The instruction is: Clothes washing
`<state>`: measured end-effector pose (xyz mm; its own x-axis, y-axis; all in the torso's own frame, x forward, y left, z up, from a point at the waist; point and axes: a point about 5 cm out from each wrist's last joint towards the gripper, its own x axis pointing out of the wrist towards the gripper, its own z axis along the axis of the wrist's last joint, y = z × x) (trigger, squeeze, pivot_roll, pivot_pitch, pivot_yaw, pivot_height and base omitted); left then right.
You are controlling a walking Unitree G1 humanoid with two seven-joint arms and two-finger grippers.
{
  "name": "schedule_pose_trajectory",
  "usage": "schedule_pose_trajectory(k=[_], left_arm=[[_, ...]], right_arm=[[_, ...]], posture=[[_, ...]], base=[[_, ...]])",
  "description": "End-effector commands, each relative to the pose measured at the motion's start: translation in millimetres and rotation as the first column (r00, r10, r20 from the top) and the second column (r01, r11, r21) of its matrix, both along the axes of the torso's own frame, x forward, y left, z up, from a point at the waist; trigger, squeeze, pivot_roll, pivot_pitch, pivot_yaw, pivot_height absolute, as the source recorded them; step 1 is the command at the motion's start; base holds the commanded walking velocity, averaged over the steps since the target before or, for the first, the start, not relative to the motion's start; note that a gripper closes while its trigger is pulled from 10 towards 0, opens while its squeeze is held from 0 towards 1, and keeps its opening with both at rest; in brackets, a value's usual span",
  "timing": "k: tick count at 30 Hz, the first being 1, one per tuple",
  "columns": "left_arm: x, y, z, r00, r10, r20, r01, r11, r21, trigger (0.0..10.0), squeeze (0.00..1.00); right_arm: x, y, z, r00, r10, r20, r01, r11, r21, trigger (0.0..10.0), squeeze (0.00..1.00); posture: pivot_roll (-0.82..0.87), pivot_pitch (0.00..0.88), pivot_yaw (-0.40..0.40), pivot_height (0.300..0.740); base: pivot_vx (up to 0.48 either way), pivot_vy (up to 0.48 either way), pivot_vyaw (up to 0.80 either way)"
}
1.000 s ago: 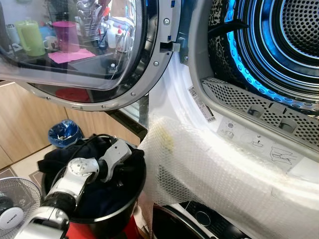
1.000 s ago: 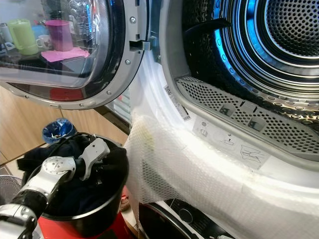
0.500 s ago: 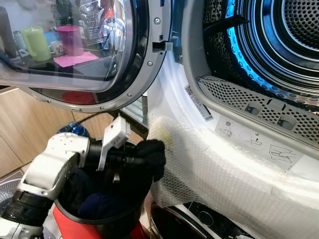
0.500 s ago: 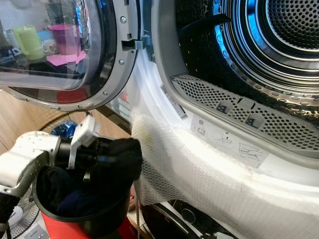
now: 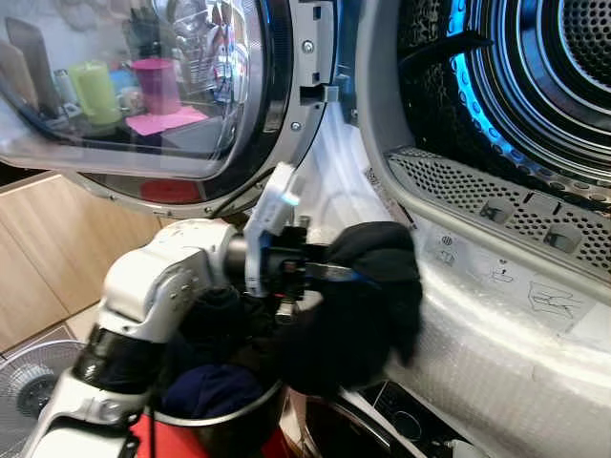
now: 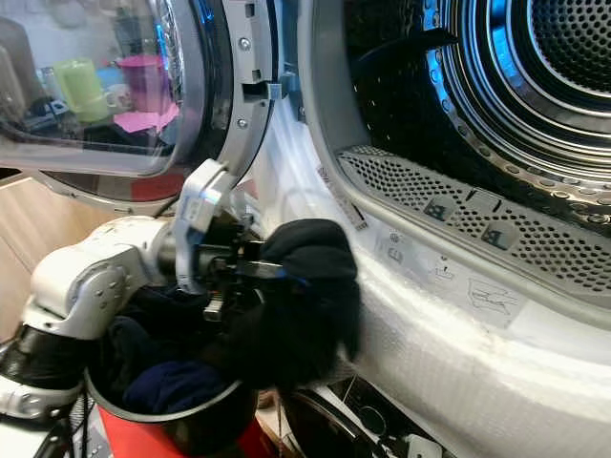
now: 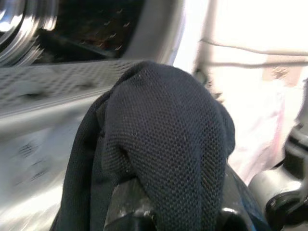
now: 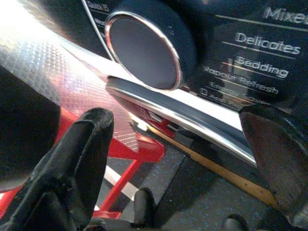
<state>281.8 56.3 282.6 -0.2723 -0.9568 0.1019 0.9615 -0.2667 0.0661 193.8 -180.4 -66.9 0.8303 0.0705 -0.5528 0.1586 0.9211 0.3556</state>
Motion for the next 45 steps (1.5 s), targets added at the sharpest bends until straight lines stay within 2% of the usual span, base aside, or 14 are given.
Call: schedule_pose_trajectory(k=[1, 6, 8, 14, 17, 20, 23, 27, 28, 31, 36, 37, 40, 45], left_arm=[[-5.5, -12.3, 2.1, 0.997, -0.079, -0.004, 0.079, 0.997, 0.003, 0.0, 0.00], [-8.7, -23.2, -32.5, 0.996, -0.084, -0.027, 0.086, 0.993, 0.079, 0.0, 0.00], [-7.6, -22.8, -35.7, 0.997, -0.073, -0.032, 0.076, 0.993, 0.087, 0.0, 0.00], [5.3, -8.1, -82.7, 0.994, 0.095, -0.060, -0.079, 0.970, 0.230, 0.0, 0.00], [11.1, -1.1, -110.6, 0.981, 0.193, -0.037, -0.173, 0.939, 0.298, 0.0, 0.00], [14.7, 2.3, -127.4, 0.956, 0.256, -0.141, -0.207, 0.933, 0.294, 0.0, 0.00], [15.9, 7.6, -150.9, 0.935, 0.305, -0.181, -0.227, 0.907, 0.356, 0.0, 0.00], [16.4, 20.6, -189.9, 0.888, 0.419, -0.190, -0.289, 0.830, 0.477, 0.0, 0.00], [16.4, 20.6, -189.9, 0.888, 0.419, -0.190, -0.289, 0.830, 0.477, 0.0, 0.00], [23.2, 32.5, -212.9, 0.813, 0.568, -0.128, -0.400, 0.704, 0.587, 0.0, 0.00], [26.6, 41.9, -227.8, 0.756, 0.652, -0.055, -0.465, 0.595, 0.656, 0.0, 0.00], [30.5, 44.1, -230.5, 0.707, 0.706, -0.052, -0.502, 0.552, 0.666, 0.0, 0.00], [33.0, 44.9, -230.7, 0.688, 0.724, -0.057, -0.511, 0.538, 0.670, 0.0, 0.00], [31.6, 47.6, -230.6, 0.720, 0.691, -0.062, -0.462, 0.544, 0.700, 0.0, 0.00]], right_arm=[[0.4, 1.2, -0.9, 1.000, -0.015, -0.014, 0.015, 1.000, 0.005, 10.0, 0.00], [-2.2, -3.3, -1.3, 0.999, -0.053, -0.009, 0.053, 0.999, 0.001, 10.0, 0.00], [-3.1, -3.8, -1.6, 0.998, -0.055, -0.010, 0.055, 0.998, 0.001, 10.0, 0.00], [-16.8, -8.7, -7.3, 0.997, -0.068, -0.035, 0.068, 0.998, -0.009, 10.0, 0.00], [-20.4, -10.7, -8.7, 0.996, -0.073, -0.044, 0.072, 0.997, -0.013, 10.0, 0.00], [-20.9, -12.6, -8.7, 0.996, -0.074, -0.047, 0.074, 0.997, -0.017, 10.0, 0.00], [-18.8, -14.2, -7.6, 0.996, -0.073, -0.042, 0.072, 0.997, -0.023, 10.0, 0.00], [-15.7, -17.0, -5.3, 0.997, -0.070, -0.029, 0.069, 0.997, -0.030, 10.0, 0.00], [-15.7, -17.0, -5.3, 0.997, -0.070, -0.029, 0.069, 0.997, -0.030, 10.0, 0.00], [-16.6, -18.2, -5.5, 0.997, -0.067, -0.030, 0.066, 0.997, -0.033, 10.0, 0.00], [-18.3, -17.9, -6.2, 0.998, -0.061, -0.032, 0.060, 0.998, -0.034, 10.0, 0.00], [-19.1, -18.0, -6.5, 0.998, -0.059, -0.034, 0.058, 0.998, -0.034, 10.0, 0.00], [-19.4, -18.2, -6.6, 0.998, -0.059, -0.034, 0.058, 0.998, -0.034, 10.0, 0.00], [-19.4, -18.5, -6.6, 0.998, -0.059, -0.034, 0.058, 0.998, -0.033, 10.0, 0.00]], posture=[[0.20, 0.000, 0.022, 0.740], [0.18, 0.000, 0.031, 0.740], [0.17, 0.000, 0.033, 0.740], [0.17, 0.000, 0.026, 0.740], [0.18, 0.000, 0.020, 0.740], [0.18, 0.002, 0.013, 0.740], [0.17, 0.001, 0.009, 0.740], [0.17, 0.006, 0.002, 0.740], [0.17, 0.006, 0.002, 0.740], [0.17, 0.009, -0.002, 0.740], [0.17, 0.014, -0.007, 0.740], [0.16, 0.015, -0.008, 0.740], [0.16, 0.017, -0.009, 0.740], [0.16, 0.017, -0.009, 0.740]], base=[[0.000, 0.000, 0.00], [0.000, 0.000, 0.00], [0.000, 0.000, 0.00], [0.000, 0.000, 0.00], [0.000, 0.000, 0.00], [0.000, 0.000, 0.00], [0.000, 0.000, 0.00], [0.000, 0.000, 0.00], [0.000, 0.000, 0.00], [0.000, 0.000, 0.00], [0.000, 0.000, 0.00], [0.000, 0.000, 0.00], [0.000, 0.000, 0.00], [0.000, 0.000, 0.00]])
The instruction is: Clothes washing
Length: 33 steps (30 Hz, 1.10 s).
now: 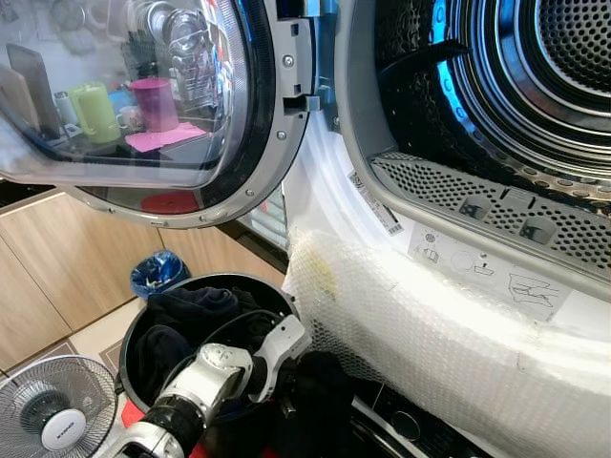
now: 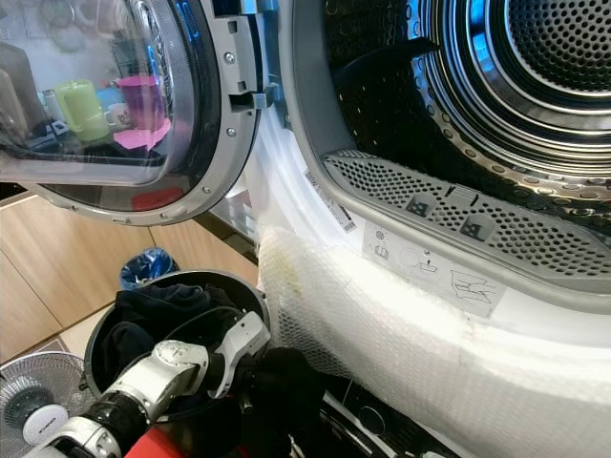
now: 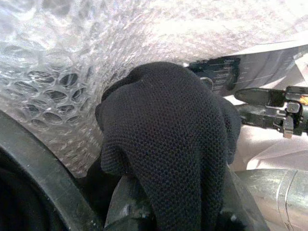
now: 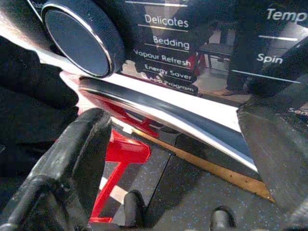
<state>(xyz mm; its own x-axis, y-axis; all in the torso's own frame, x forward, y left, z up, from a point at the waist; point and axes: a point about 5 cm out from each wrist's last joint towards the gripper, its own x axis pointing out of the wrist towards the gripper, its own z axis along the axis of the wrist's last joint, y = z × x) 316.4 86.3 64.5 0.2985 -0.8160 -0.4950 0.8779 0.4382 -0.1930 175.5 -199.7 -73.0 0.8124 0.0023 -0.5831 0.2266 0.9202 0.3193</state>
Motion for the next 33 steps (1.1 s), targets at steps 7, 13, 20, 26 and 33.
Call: schedule_pose_trajectory(k=[7, 13, 20, 26, 33], left_arm=[[-10.9, 25.4, -5.5, 0.990, -0.062, -0.125, 0.073, 0.993, 0.091, 0.0, 0.00], [-13.1, 35.8, -2.3, 0.987, -0.079, -0.141, 0.097, 0.988, 0.124, 0.0, 0.00], [-18.9, 45.0, 4.6, 0.980, -0.122, -0.156, 0.144, 0.980, 0.138, 0.0, 0.00], [-26.3, 55.9, 11.7, 0.966, -0.194, -0.168, 0.223, 0.959, 0.173, 0.0, 0.00], [-33.2, 72.2, 23.2, 0.949, -0.267, -0.166, 0.301, 0.923, 0.238, 0.0, 0.00]], right_arm=[[1.3, 3.5, 0.2, 1.000, 0.009, 0.004, -0.009, 1.000, 0.005, 10.0, 0.00], [3.0, 4.4, 0.7, 1.000, 0.008, 0.006, -0.008, 1.000, 0.007, 10.0, 0.00], [3.6, 5.4, 0.8, 1.000, 0.007, 0.006, -0.007, 1.000, 0.010, 10.0, 0.00], [6.7, 7.3, 1.7, 1.000, 0.007, 0.010, -0.007, 1.000, 0.016, 10.0, 0.00], [6.9, 7.1, 1.9, 1.000, 0.000, 0.012, 0.000, 1.000, 0.018, 10.0, 0.00]], posture=[[0.18, 0.017, -0.005, 0.740], [0.19, 0.018, 0.002, 0.740], [0.20, 0.016, 0.007, 0.740], [0.20, 0.013, 0.019, 0.740], [0.21, 0.014, 0.028, 0.740]], base=[[0.000, 0.000, 0.00], [0.000, 0.000, 0.00], [0.000, 0.000, 0.00], [0.000, 0.000, 0.00], [0.000, 0.000, 0.00]])
